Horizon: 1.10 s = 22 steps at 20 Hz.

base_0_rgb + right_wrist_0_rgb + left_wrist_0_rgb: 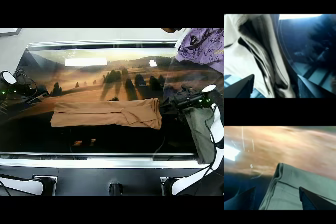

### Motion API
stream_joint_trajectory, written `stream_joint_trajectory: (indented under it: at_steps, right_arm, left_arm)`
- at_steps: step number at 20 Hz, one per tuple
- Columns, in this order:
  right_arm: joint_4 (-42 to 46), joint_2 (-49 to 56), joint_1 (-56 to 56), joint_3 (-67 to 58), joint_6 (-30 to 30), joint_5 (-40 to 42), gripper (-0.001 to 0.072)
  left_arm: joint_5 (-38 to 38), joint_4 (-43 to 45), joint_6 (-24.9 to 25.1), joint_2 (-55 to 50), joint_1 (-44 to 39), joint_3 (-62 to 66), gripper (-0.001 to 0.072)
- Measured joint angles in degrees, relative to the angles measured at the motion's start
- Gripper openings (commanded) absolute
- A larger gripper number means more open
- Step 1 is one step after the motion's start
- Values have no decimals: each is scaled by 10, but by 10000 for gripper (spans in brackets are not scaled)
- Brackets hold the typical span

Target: Fold the clothes and pants, and hang the long-sleeved shirts on hangers.

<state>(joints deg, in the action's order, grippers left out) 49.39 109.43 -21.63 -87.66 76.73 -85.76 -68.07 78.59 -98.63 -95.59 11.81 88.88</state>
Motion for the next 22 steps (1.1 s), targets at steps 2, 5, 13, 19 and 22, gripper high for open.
stream_joint_trajectory:
  at_steps: [2,5,13,19,22]
  right_arm:
    - [-19,17,6,0,-5,-5,611]
    - [-38,30,31,1,-13,-10,533]
    - [-21,22,95,0,-2,16,22]
    - [61,-79,99,-30,86,-16,22]
    - [119,-143,99,-38,133,-37,22]
  left_arm:
    - [-3,0,0,0,0,1,605]
    - [-4,1,-2,0,0,2,605]
    - [-5,-23,-8,-1,-3,2,13]
    - [15,-123,7,-21,-83,2,13]
    - [42,-152,7,-45,-166,2,13]
